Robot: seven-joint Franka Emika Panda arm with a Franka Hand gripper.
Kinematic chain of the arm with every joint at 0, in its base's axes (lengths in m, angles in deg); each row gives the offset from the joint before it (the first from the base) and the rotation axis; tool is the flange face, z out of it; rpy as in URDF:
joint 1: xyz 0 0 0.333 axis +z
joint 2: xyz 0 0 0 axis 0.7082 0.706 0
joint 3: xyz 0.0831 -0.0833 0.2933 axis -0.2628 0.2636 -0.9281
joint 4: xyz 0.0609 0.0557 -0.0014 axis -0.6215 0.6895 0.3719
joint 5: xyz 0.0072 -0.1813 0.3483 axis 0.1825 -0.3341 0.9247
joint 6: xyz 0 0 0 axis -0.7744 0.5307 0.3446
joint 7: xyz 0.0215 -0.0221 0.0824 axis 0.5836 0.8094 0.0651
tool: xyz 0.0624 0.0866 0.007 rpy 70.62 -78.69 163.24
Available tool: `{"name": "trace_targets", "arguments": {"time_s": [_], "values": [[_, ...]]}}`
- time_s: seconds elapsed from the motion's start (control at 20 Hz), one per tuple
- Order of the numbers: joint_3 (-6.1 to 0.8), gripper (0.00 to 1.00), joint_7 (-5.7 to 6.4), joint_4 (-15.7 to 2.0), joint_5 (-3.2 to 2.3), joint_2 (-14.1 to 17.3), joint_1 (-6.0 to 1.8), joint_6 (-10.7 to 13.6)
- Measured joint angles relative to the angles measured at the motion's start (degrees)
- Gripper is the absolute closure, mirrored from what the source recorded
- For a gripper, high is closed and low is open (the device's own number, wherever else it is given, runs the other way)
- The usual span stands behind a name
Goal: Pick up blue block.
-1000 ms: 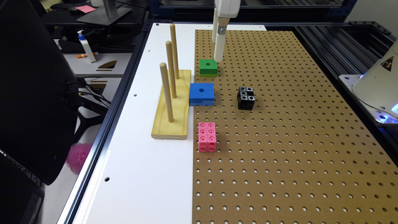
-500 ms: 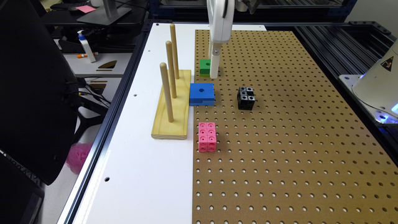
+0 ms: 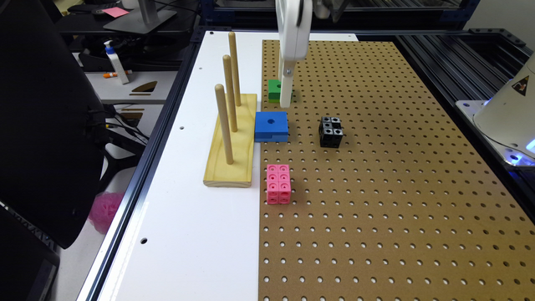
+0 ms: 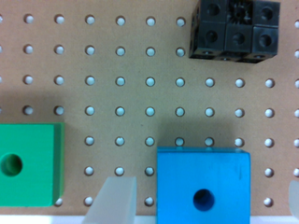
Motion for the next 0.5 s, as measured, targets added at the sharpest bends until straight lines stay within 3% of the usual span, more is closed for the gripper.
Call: {"name": "trace_targets", "arguments": {"time_s": [0.15,0.35,0.5], "values": [[0.0,0.0,0.0,-0.27,-0.01,3.0,0.0,-3.2],[0.0,0.0,0.0,-0.62,-0.01,3.4,0.0,-3.4],[0.0,0.0,0.0,-0.64,-0.02,5.6,0.0,-5.2]]}}
